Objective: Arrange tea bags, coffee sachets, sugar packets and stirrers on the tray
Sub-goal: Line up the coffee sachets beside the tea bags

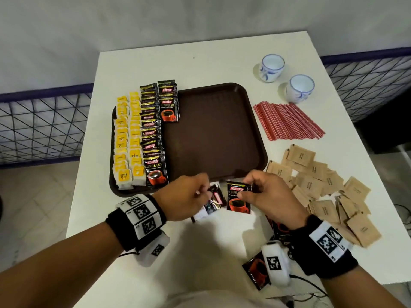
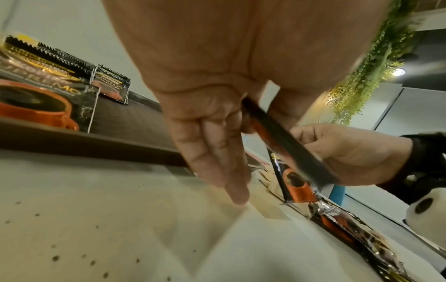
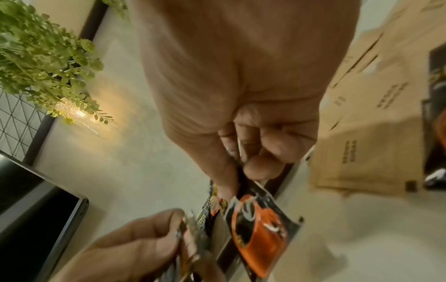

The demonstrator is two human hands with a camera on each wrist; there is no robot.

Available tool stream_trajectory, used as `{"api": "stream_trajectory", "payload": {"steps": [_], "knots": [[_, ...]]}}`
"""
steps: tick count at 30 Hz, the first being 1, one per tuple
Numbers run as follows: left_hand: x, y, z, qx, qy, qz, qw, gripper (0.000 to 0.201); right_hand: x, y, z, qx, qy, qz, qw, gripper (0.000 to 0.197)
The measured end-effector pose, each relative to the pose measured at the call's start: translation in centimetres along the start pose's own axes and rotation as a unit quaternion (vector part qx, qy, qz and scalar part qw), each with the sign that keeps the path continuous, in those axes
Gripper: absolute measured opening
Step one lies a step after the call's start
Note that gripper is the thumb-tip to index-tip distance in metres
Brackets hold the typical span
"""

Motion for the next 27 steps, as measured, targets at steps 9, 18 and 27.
{"api": "stream_trajectory", "payload": {"steps": [9, 18, 27], "knots": [[1.8, 0.5, 1.0, -0.005, -0.048, 0.108, 0.993, 0.016, 2.6, -3.0, -2.0, 0.122, -0.043, 0.002, 0.992, 0.008], [3.8, 4.6, -1.7, -0.114, -0.035, 0.105, 0.987, 0.013, 6.2, -3.0, -4.5, 0.109, 0.020, 0.003, 0.994, 0.004], [8.6, 14.9, -5.2, -0.026, 0.009, 0.134, 0.991, 0.025, 12.9, -3.6, -7.1, 0.122, -0.006, 0.034, 0.992, 0.009]]}}
Point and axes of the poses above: each hand's wrist, its own x-axis towards the middle knuckle, its own y-axis out of the back of the hand, z = x × y, the point moved 4 cm from there along x, towards the middle knuckle, and after that the axes turned 3 degrees about x, right-handed, at the moved point
